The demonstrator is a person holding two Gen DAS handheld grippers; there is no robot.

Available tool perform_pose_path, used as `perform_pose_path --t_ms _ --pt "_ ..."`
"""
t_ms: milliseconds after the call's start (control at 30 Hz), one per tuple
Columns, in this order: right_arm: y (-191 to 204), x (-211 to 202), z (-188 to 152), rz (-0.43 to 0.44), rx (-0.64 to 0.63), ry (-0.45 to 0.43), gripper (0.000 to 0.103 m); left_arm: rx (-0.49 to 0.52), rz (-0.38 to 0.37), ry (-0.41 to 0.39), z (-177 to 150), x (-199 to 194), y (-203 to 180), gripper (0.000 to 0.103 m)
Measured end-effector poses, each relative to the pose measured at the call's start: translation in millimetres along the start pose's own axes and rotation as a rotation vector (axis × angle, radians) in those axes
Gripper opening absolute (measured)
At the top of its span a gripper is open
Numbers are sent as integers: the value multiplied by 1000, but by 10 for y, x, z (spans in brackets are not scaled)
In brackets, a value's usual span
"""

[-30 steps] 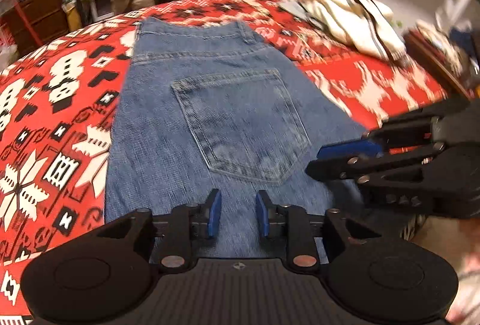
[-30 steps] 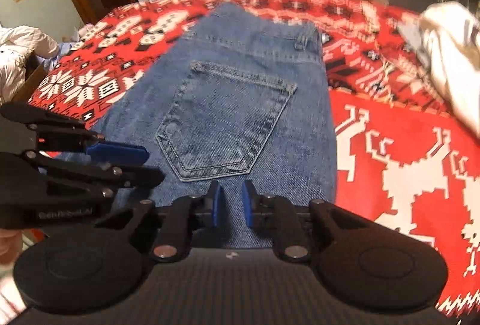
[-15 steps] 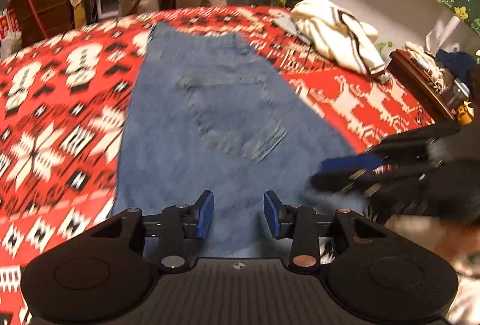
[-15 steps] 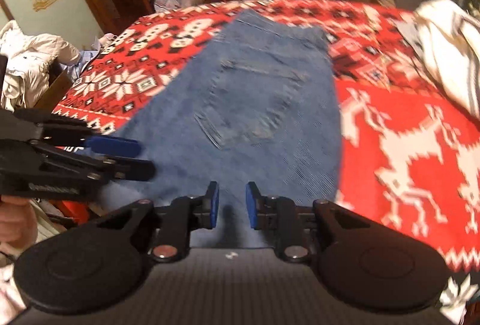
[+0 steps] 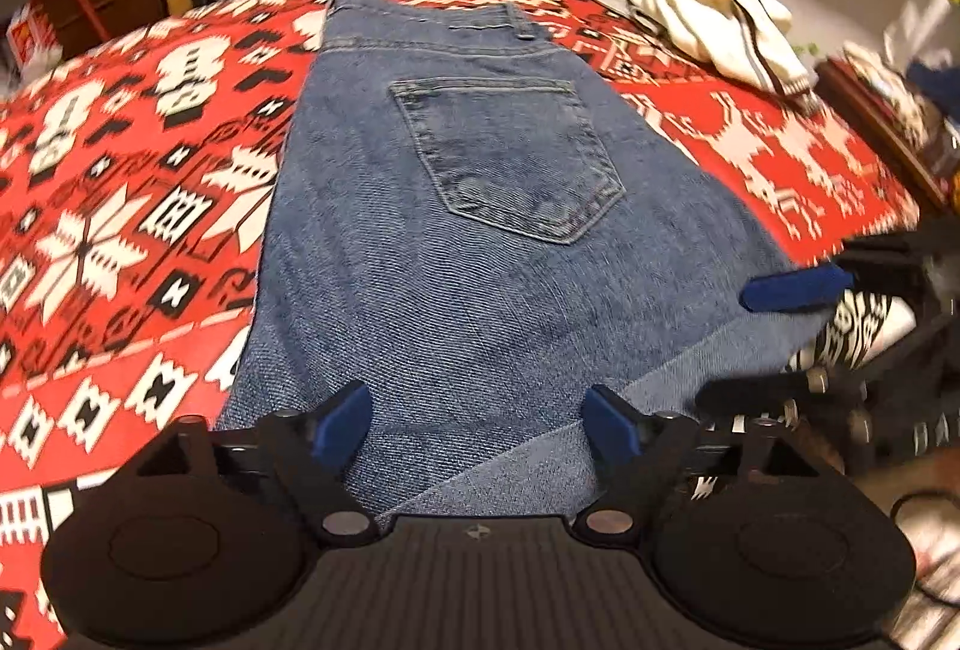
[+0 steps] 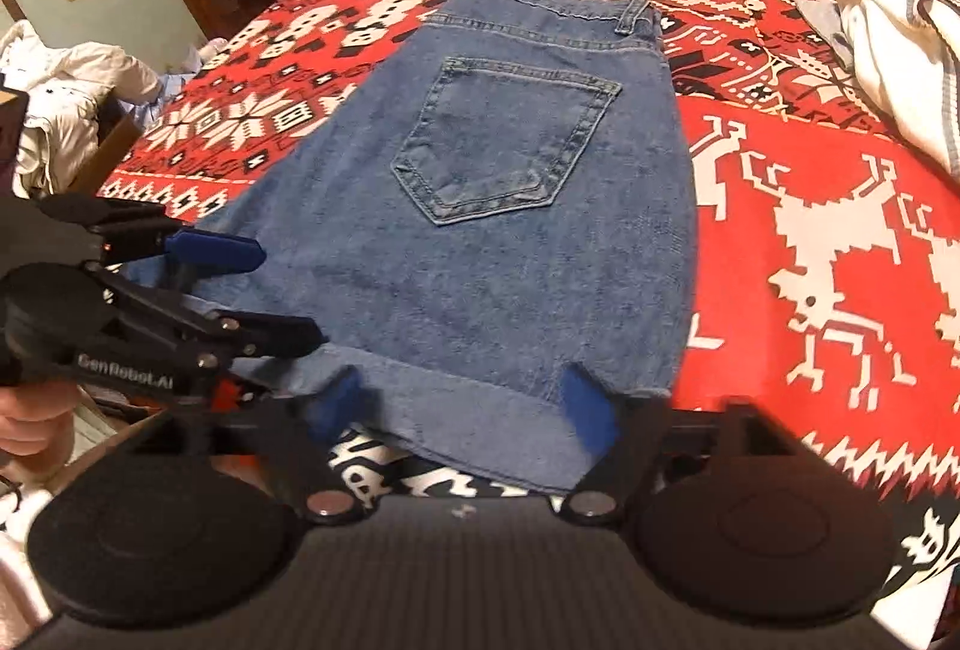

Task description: Fold clothes

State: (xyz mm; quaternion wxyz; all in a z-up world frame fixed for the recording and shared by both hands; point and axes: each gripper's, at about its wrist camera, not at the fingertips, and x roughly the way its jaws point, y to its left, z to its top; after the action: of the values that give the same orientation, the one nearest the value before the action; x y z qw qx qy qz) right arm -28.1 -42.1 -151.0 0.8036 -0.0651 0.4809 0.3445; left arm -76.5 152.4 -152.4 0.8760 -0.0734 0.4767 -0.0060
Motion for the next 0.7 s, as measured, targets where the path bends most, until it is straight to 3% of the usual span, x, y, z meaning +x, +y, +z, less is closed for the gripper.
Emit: perform_pose_path --t_ms 67,133,333,533,700 --pt "80 8 -5 -16 -23 -7 98 -4 0 3 14 11 -1 83" --pt "155 -15 -14 -30 -45 -23 102 1 4 5 21 19 -19 84" --pt "115 -240 1 -93 -23 -119 102 15 16 -38 20 -61 -21 84" --pt "-154 -372 17 -239 95 -178 102 10 58 -94 173 -236 -54 84" --pt "-476 -493 50 -185 181 -240 102 68 161 -117 299 -297 -155 84"
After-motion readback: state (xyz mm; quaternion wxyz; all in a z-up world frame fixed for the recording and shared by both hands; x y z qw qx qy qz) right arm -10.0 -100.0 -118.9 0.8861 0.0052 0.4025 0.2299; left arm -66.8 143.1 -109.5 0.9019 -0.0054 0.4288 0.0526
